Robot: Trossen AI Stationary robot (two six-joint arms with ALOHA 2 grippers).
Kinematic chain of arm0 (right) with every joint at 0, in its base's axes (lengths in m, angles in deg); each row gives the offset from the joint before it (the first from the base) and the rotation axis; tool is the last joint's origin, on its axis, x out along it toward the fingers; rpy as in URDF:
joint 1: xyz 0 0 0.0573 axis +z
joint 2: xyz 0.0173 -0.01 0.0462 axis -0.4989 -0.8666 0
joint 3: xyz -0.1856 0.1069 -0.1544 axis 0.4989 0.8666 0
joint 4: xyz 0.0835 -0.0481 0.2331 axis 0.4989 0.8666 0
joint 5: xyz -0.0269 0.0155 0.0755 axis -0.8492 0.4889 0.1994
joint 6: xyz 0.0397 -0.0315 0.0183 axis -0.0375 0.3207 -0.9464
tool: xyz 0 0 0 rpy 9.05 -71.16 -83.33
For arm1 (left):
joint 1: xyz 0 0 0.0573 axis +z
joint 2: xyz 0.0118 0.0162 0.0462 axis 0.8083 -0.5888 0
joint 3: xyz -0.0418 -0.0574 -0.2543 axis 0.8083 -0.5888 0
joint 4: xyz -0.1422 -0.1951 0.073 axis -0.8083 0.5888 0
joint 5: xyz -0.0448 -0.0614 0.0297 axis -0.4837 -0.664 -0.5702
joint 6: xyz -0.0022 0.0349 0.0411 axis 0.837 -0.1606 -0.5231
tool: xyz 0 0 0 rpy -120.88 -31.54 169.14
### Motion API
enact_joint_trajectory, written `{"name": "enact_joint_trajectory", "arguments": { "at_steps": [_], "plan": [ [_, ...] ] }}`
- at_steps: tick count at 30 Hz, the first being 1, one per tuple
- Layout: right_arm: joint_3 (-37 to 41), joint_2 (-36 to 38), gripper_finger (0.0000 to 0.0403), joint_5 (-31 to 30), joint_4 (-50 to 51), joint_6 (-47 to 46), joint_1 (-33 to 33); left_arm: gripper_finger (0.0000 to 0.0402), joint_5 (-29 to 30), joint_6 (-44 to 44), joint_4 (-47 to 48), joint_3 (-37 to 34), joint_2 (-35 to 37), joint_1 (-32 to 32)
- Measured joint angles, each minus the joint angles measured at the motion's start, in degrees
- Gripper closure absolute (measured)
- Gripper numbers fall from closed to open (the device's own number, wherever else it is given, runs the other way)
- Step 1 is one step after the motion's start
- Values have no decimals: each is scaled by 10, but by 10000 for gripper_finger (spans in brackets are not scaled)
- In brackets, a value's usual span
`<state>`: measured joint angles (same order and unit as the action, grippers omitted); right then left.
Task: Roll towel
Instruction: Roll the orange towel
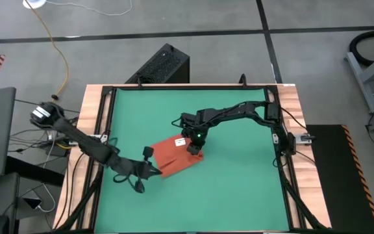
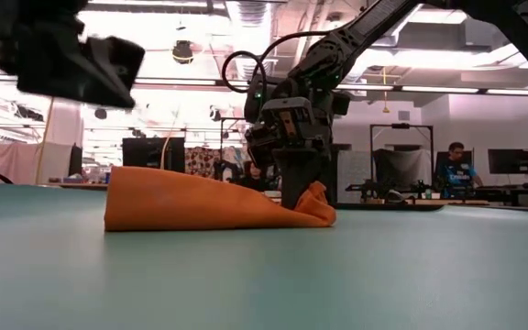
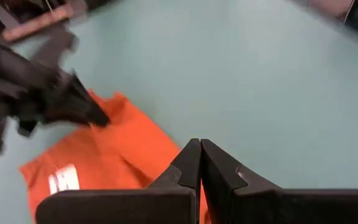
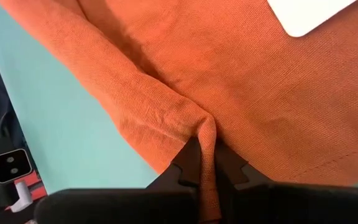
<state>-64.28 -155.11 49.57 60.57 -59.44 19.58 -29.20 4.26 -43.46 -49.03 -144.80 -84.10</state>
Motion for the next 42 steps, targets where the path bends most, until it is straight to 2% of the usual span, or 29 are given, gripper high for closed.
{"name": "enact_joint_trajectory", "arguments": {
  "at_steps": [7,12,30,37,42],
  "plan": [
    [0,0,374,-2,-3,-5,2,401,16,-24,47,70,-130,-1],
    [0,0,374,-3,-5,-5,6,401,35,-12,69,91,-179,11],
    [0,0,352,-43,-4,4,7,401,56,60,115,75,-189,39],
    [0,0,324,-51,-5,5,7,401,32,70,124,69,-189,55],
    [0,1,296,-54,-2,10,7,401,32,105,83,23,-188,55]
  ]
}}
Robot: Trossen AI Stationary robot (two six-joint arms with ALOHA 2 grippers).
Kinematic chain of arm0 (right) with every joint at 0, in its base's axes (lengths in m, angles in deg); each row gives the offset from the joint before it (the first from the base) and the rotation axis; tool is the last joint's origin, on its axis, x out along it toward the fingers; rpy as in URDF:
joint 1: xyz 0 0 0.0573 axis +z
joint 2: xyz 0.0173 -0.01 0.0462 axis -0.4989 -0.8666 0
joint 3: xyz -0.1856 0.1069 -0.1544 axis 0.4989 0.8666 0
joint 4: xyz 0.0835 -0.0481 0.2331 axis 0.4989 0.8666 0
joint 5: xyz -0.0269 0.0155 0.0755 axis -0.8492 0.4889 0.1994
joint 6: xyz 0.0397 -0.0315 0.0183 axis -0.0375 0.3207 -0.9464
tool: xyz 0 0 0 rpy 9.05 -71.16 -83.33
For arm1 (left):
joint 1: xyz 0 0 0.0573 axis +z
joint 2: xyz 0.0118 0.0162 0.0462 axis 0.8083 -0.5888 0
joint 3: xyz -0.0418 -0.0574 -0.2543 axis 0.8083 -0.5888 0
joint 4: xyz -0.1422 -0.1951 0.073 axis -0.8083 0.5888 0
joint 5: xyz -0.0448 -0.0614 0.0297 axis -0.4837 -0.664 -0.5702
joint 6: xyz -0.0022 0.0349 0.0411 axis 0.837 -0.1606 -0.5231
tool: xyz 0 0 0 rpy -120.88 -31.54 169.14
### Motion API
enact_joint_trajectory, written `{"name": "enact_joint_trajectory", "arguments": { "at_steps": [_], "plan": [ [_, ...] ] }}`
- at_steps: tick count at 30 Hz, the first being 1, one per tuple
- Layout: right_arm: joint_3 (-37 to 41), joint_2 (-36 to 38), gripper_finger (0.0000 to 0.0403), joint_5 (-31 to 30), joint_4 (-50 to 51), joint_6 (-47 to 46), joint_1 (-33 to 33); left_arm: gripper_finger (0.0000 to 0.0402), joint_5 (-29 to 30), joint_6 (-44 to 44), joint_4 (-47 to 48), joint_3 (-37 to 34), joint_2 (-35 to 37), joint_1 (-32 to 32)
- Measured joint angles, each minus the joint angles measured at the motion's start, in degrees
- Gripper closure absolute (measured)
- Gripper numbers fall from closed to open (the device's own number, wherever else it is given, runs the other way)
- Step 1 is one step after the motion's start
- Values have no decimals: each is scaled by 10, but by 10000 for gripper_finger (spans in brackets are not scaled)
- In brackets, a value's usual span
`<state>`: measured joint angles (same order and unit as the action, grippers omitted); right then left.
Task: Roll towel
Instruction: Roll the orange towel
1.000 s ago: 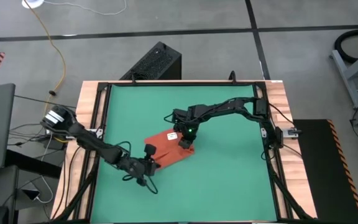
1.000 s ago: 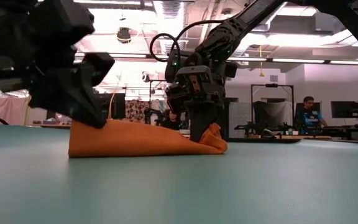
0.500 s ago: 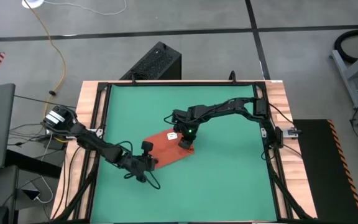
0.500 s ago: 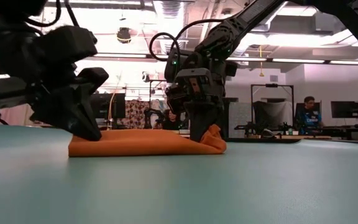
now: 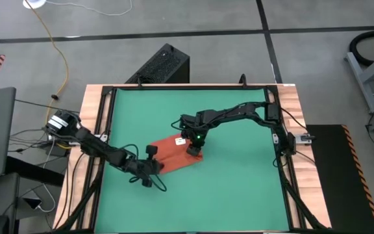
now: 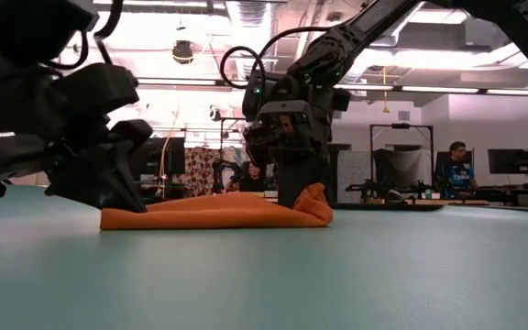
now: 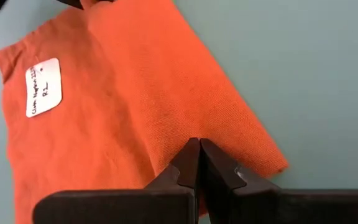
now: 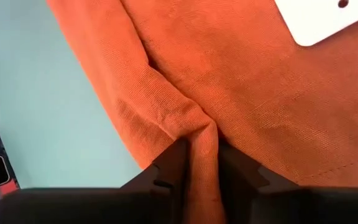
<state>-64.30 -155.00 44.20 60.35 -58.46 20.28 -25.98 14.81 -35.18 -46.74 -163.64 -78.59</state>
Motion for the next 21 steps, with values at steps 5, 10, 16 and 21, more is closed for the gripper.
{"name": "enact_joint_trajectory", "arguments": {
  "at_steps": [5,10,16,21],
  "plan": [
    [0,10,277,-12,14,12,0,401,-3,18,-49,-30,0,0],
    [0,46,271,-55,49,38,-5,401,-6,12,-58,-31,0,0],
    [1,109,271,-124,69,71,-3,401,-7,11,-54,-31,0,0],
    [1,142,271,-157,14,125,44,401,-7,13,-55,-31,0,0]
  ]
}}
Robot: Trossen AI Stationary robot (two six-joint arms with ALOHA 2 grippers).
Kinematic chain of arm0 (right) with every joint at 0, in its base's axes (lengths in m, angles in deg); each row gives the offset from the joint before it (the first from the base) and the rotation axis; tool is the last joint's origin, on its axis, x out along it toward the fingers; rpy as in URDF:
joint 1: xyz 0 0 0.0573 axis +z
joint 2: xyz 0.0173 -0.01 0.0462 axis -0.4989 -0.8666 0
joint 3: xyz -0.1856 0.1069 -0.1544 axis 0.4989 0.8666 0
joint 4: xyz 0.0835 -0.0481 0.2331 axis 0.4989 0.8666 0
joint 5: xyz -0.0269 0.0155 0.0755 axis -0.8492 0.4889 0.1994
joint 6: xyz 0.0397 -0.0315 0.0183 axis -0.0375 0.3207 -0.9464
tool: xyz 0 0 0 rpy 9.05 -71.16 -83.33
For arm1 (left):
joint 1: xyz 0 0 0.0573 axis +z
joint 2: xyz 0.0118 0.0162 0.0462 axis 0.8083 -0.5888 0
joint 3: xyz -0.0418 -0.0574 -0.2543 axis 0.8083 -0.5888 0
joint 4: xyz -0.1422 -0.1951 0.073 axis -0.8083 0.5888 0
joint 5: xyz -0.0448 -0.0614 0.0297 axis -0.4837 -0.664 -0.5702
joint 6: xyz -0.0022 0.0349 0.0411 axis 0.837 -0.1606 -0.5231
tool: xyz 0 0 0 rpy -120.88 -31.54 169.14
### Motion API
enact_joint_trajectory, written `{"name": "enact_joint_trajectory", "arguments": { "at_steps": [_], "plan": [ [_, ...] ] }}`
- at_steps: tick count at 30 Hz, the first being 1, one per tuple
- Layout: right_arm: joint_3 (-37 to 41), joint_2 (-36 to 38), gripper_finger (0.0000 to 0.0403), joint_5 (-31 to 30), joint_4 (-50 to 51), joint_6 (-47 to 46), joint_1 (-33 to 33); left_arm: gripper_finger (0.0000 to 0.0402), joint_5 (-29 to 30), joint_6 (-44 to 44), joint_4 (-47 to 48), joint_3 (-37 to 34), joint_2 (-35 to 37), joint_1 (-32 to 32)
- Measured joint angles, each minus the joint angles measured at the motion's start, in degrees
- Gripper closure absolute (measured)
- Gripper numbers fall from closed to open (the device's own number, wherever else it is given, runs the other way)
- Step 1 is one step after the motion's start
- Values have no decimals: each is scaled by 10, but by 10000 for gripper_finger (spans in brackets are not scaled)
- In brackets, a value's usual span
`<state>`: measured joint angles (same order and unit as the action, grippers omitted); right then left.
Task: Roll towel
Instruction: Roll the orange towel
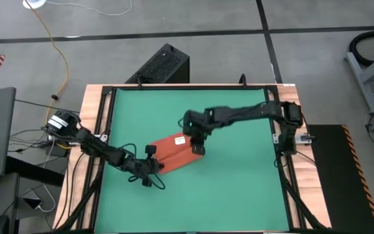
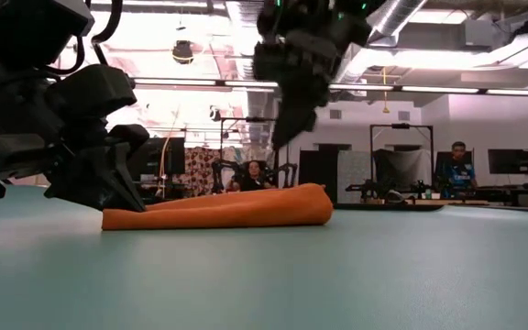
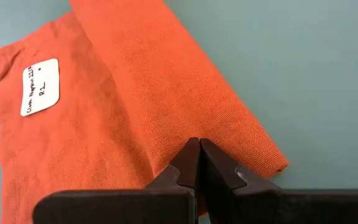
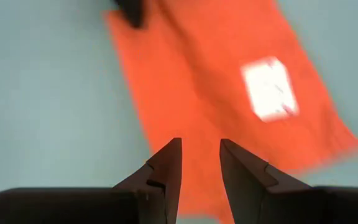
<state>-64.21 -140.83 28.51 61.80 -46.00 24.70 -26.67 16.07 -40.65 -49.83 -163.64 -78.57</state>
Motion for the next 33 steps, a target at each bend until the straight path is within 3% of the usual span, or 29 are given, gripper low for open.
{"name": "enact_joint_trajectory", "arguments": {
  "at_steps": [7,13,18,23,33],
  "plan": [
    [12,-39,271,-77,-56,48,75,401,0,-2,4,0,0,0],
    [113,-12,271,-97,-141,10,72,401,-9,-7,10,0,0,0],
    [219,44,271,-116,-265,-15,57,401,-10,-8,13,0,0,0],
    [298,45,271,-121,-418,-24,58,401,-9,-16,13,0,0,0],
    [333,10,271,-170,-443,-54,82,401,-8,-12,20,9,35,0]
  ]
}}
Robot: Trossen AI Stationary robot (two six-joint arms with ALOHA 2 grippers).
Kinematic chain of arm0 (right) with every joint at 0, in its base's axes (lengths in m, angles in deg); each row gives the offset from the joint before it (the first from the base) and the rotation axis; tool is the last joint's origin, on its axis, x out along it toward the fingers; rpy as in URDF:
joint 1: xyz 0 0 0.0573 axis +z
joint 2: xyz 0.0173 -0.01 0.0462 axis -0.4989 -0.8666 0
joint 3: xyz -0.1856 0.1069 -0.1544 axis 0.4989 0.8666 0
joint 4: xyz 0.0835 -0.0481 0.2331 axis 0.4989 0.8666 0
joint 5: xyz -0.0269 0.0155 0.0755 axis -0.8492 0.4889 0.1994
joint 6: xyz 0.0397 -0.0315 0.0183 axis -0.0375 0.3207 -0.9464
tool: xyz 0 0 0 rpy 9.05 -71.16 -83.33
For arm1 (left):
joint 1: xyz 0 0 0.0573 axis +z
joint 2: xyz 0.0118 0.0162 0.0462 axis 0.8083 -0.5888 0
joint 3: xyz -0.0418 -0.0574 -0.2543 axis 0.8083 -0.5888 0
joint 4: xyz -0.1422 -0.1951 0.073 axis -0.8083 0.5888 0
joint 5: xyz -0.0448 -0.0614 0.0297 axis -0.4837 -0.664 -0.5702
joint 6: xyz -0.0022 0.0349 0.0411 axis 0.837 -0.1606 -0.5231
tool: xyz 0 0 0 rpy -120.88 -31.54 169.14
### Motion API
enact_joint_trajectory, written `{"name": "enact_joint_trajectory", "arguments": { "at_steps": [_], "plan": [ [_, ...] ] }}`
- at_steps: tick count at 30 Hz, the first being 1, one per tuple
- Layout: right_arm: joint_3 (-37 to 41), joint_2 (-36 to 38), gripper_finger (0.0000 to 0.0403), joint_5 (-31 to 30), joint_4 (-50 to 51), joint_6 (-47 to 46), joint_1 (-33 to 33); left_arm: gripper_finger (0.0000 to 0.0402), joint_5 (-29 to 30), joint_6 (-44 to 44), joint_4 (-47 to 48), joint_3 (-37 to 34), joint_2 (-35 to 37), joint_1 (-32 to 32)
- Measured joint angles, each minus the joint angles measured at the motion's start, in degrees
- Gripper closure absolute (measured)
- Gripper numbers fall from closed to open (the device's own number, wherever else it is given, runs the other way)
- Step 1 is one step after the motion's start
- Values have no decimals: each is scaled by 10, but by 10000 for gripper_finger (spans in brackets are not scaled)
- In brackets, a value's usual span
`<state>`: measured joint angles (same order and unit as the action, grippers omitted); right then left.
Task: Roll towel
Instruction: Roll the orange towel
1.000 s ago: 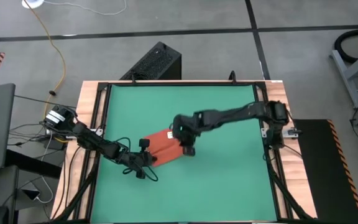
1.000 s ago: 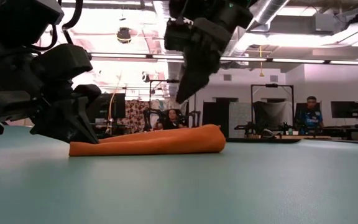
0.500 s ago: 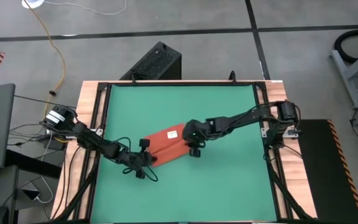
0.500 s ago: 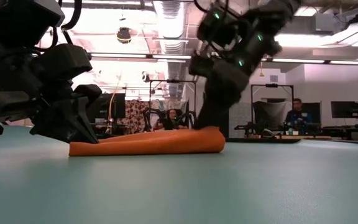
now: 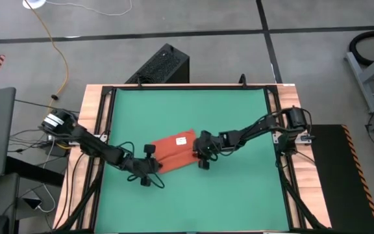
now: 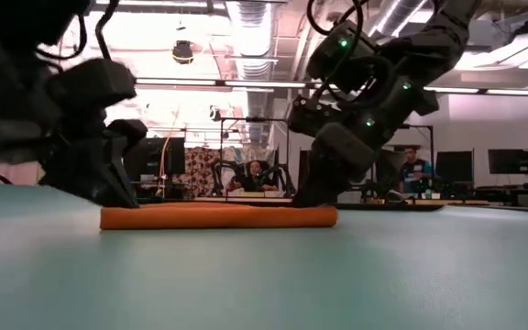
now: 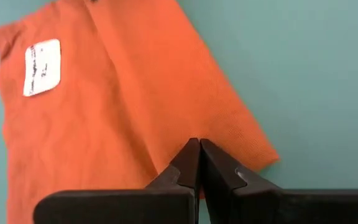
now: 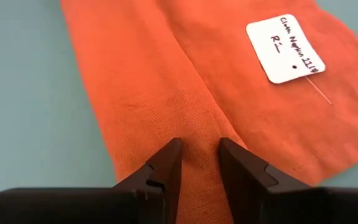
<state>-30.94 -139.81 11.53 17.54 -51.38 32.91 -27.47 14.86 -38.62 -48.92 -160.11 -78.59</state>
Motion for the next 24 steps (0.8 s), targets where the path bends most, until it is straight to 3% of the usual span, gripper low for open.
{"name": "enact_joint_trajectory", "arguments": {
  "at_steps": [7,16,24],
  "plan": [
    [8,0,271,-63,4,-68,27,402,81,-24,-28,-17,60,-11],
    [11,-3,271,-154,-29,-109,74,402,103,-3,-213,-88,45,-14],
    [12,-4,271,-177,-41,-139,89,401,127,-2,-247,-100,2,-14]
  ]
}}
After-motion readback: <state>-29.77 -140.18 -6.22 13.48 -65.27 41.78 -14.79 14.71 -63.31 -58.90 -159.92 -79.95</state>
